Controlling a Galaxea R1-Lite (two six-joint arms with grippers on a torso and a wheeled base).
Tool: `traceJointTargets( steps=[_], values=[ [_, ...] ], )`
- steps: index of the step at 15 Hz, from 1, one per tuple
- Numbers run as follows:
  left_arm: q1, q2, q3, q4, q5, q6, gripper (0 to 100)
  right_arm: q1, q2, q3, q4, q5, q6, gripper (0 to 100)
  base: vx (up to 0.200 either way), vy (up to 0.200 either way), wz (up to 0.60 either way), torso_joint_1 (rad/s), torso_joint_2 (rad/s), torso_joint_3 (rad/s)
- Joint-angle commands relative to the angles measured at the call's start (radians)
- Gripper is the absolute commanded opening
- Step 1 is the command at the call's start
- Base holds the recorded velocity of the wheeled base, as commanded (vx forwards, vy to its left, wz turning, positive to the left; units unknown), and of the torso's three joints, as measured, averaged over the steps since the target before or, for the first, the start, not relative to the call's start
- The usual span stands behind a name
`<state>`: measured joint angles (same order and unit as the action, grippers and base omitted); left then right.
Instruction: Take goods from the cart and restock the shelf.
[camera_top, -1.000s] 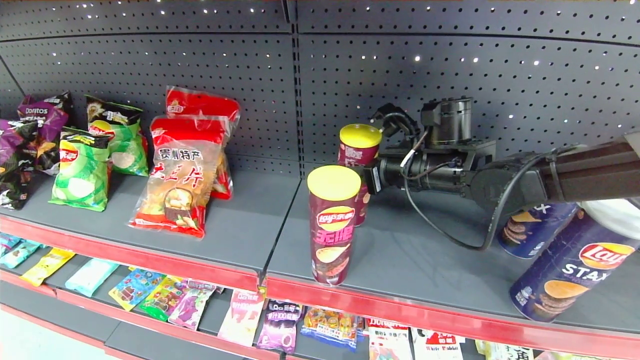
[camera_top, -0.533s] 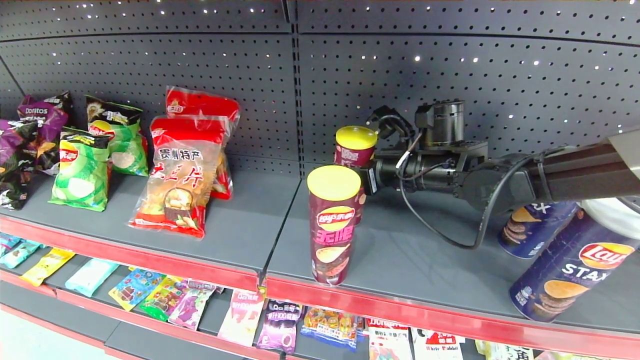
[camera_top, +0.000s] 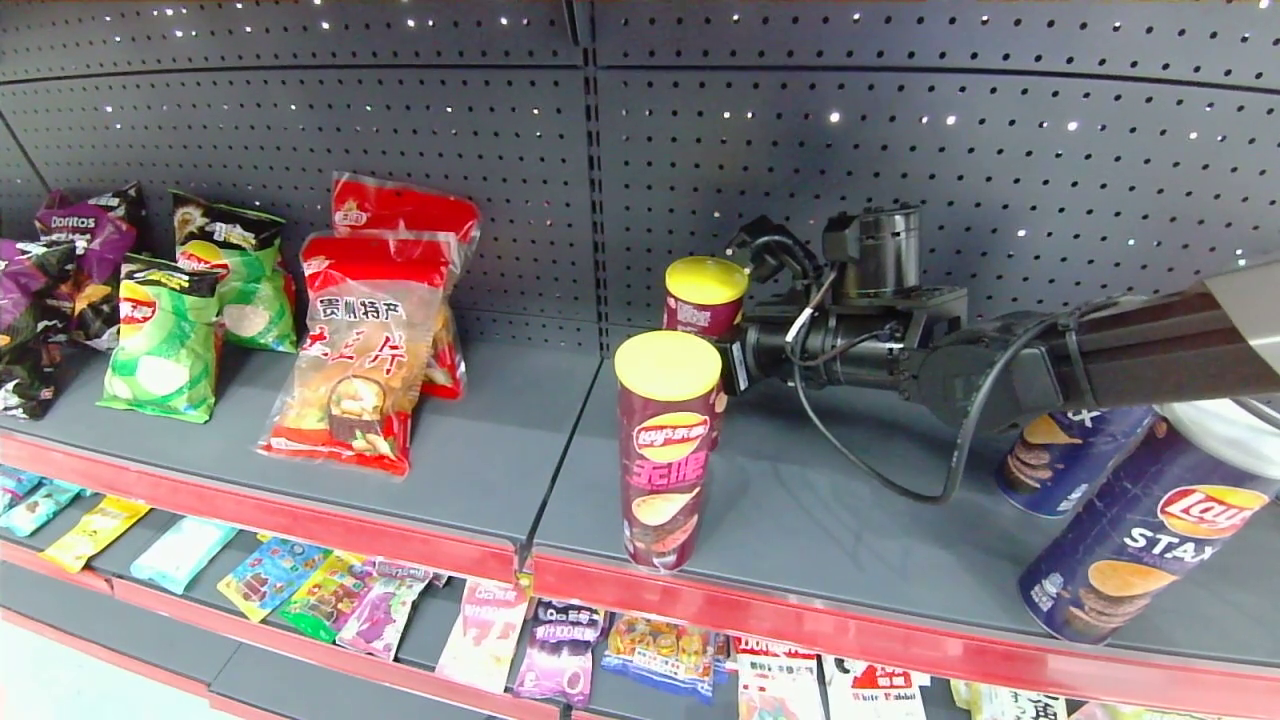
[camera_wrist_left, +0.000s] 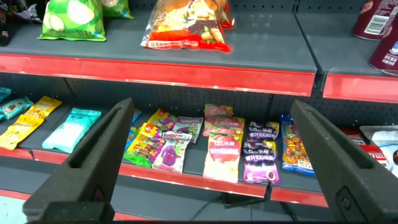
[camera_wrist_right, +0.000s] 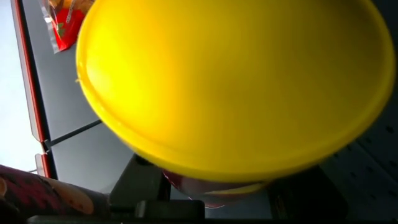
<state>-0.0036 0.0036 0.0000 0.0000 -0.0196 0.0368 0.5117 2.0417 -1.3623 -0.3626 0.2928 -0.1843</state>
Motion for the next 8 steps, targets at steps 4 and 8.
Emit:
traceJointTargets(
  steps=[4,8],
  values=[
    [0.001,-0.001,0.0,0.0,0.0,0.0,100,0.001,0.003,0.003,0.002,0.0,0.0,0,0.0,0.0,0.0,0.0,0.0,0.0],
    [0.001,-0.001,0.0,0.0,0.0,0.0,100,0.001,0.003,0.006,0.001,0.0,0.002,100,0.0,0.0,0.0,0.0,0.0,0.0]
  ],
)
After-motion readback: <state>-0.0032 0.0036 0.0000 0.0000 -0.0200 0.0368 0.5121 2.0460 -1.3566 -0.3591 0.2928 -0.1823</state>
